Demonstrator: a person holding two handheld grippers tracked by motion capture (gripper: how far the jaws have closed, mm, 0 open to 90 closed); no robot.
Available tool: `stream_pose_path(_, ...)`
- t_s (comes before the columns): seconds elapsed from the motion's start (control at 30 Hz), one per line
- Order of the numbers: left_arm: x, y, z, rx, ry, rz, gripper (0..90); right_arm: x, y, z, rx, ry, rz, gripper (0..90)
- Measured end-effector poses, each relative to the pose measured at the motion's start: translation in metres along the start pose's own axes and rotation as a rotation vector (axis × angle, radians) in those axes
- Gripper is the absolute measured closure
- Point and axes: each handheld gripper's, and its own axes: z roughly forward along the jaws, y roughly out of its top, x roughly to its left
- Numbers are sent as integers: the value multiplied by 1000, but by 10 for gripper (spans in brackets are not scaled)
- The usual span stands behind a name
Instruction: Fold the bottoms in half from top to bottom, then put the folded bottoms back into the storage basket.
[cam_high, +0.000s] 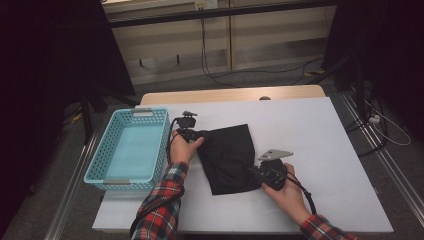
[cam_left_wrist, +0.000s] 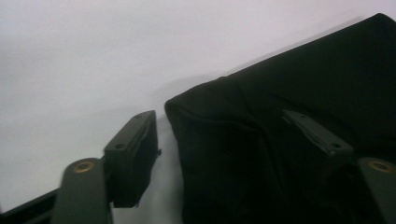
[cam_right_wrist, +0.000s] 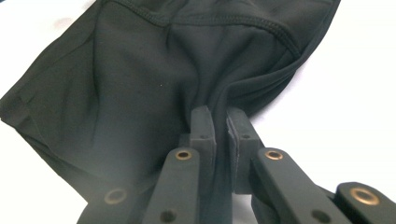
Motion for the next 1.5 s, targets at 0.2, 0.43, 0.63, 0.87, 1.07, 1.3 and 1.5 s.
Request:
stream_pose_path(0.2,-1,-1,-4,27,18,11,528,4,-1,0,-11,7,-9,840)
stream_pose_path(0.43,-3,3,-8,111,-44,-41,766,4,0,-2,-18,19,8,846)
stream_pose_path(0.63,-4,18,-23,123,-46,-64,789,5,2,-9,-50,27,-1,849)
stream_pose_path(0.87,-7,39,-43,140,-32,-44,794,10,7,-16,-101,43,-7,851)
stream_pose_path(1.07,-7,47,-53,154,-24,-37,794,18,12,-19,-130,45,-33,851)
stream_pose_path(1.3,-5,58,-62,226,7,-26,794,25,16,-22,-159,51,-56,851)
stream_pose_path(1.5,-3,71,-75,312,31,-38,796,34,21,-24,-184,70,-64,851)
